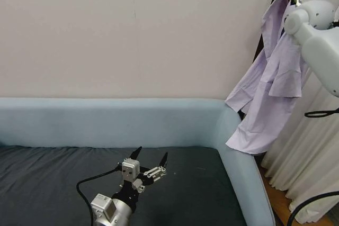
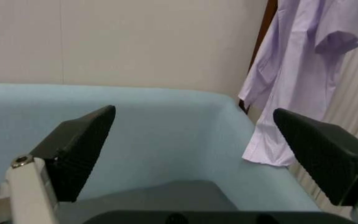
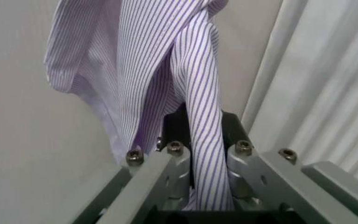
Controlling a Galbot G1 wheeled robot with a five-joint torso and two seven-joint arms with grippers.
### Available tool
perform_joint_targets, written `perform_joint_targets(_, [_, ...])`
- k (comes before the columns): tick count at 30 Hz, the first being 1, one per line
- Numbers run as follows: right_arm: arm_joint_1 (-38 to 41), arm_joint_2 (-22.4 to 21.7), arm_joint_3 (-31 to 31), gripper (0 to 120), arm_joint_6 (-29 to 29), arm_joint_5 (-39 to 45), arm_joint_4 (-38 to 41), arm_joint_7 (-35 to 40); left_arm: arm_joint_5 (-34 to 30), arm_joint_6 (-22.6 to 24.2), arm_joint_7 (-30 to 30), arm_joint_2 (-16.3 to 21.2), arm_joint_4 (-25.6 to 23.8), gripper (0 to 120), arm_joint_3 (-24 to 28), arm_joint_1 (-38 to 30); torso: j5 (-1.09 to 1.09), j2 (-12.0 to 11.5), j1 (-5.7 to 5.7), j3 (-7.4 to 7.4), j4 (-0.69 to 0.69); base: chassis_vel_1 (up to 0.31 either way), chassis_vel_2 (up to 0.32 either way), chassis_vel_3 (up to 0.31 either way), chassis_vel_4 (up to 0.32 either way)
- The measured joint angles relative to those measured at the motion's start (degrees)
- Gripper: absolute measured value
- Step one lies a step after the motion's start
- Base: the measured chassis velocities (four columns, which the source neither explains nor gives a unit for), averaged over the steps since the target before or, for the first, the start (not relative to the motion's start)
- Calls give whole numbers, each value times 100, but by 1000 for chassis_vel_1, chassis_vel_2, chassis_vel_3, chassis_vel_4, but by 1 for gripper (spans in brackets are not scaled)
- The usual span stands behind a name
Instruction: Pick up the clothes from the sofa and hang them on the clothes hanger.
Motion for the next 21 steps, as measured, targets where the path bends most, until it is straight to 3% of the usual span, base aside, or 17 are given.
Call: perform_joint_targets(21, [512,424,-17,4,43,644,-1495,-63,485,-169,167,-5,-498,100,-525,586,2,0,-1,0,1,0,0,0,0])
